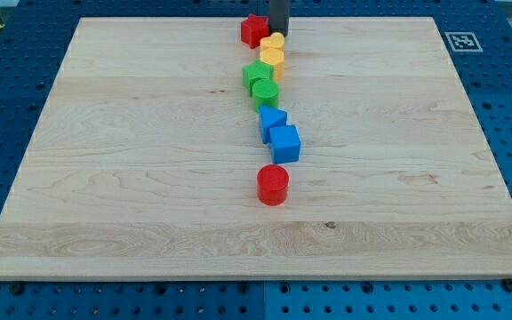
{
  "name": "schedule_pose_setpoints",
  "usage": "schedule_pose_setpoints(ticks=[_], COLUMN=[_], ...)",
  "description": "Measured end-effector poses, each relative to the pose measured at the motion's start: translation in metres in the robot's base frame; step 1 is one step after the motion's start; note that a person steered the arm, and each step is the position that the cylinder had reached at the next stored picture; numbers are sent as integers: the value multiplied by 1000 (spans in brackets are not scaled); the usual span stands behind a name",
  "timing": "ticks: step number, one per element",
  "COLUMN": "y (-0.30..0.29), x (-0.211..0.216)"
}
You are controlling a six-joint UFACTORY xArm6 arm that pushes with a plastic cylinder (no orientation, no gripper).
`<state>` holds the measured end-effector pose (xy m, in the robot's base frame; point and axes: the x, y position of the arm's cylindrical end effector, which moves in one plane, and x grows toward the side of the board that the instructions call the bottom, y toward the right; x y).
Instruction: Nudge the blue cube left a bit
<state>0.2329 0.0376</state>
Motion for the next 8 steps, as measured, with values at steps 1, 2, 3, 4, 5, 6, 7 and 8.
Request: schedule_pose_setpoints(ticks=[1,2,3,4,5,6,7,8], y=[5,4,4,12,20,20,20,20], x=[20,39,42,50,71,72,72,72])
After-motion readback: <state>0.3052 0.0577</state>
